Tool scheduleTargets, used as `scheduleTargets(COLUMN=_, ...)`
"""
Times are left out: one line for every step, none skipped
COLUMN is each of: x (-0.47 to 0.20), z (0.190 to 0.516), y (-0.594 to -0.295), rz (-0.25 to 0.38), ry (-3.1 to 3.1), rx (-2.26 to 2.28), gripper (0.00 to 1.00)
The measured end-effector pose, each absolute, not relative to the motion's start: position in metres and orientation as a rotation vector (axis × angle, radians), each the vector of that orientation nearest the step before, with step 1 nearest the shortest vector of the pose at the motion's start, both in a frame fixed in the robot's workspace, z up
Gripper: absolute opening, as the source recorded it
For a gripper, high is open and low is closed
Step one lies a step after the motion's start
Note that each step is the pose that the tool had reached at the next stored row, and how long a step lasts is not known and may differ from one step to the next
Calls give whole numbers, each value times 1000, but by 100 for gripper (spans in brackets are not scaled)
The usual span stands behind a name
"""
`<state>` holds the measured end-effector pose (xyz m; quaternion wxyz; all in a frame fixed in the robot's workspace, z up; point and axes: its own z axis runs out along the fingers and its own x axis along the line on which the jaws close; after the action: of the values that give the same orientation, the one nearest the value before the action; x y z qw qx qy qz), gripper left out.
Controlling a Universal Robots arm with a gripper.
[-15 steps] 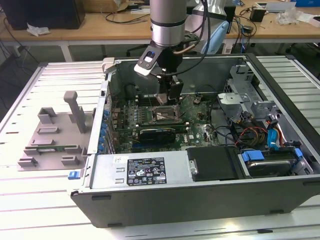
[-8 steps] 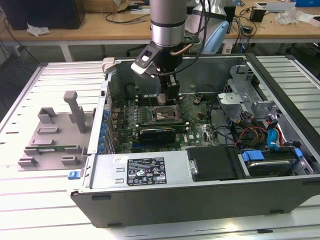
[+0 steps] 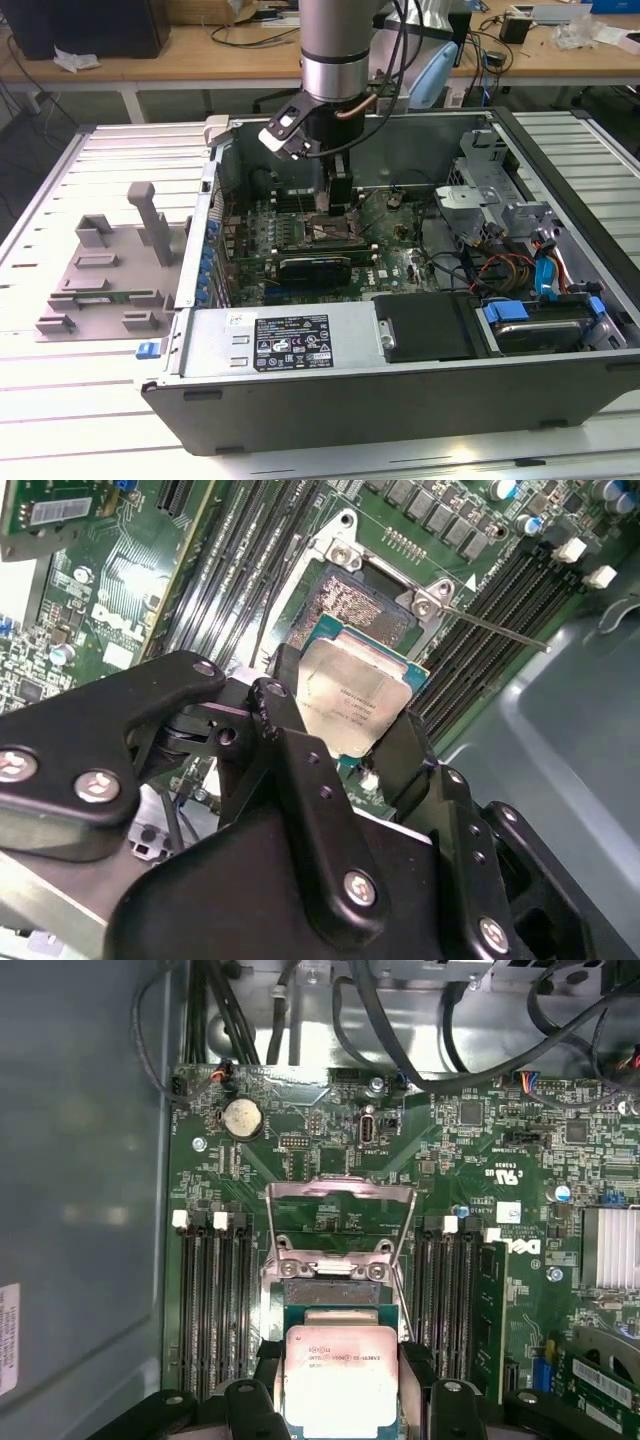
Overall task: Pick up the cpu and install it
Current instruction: 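Place the cpu into insertion slot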
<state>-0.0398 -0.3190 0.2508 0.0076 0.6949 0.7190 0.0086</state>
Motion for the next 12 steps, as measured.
scheduleTargets(x=-40, z=250, y=-319, rz=23, ry=2246, rx=2171, gripper=55)
scheduleTargets(x=-40, z=250, y=-319, rz=19, ry=2245, rx=2169, gripper=55)
scheduleTargets(x=-40, z=250, y=-319, rz=19, ry=2245, rx=2169, gripper=55)
scheduleTargets(x=-40, z=250, y=-319, rz=19, ry=2245, rx=2169, gripper=55)
scheduleTargets(x=-40, z=247, y=-319, rz=3, ry=2238, rx=2162, gripper=55)
scheduleTargets(x=-40, z=245, y=-319, rz=-10, ry=2232, rx=2156, gripper=55)
scheduleTargets(x=-40, z=243, y=-319, rz=-18, ry=2228, rx=2153, gripper=55)
scheduleTargets(x=-40, z=241, y=-319, rz=-28, ry=2224, rx=2148, gripper=55)
scheduleTargets(x=-40, z=239, y=-319, rz=-33, ry=2222, rx=2146, gripper=55)
scheduleTargets(x=-40, z=237, y=-319, rz=-38, ry=2220, rx=2144, gripper=55)
scheduleTargets(x=-40, z=236, y=-319, rz=-40, ry=2219, rx=2143, gripper=55)
scheduleTargets(x=-40, z=233, y=-319, rz=-41, ry=2218, rx=2142, gripper=55)
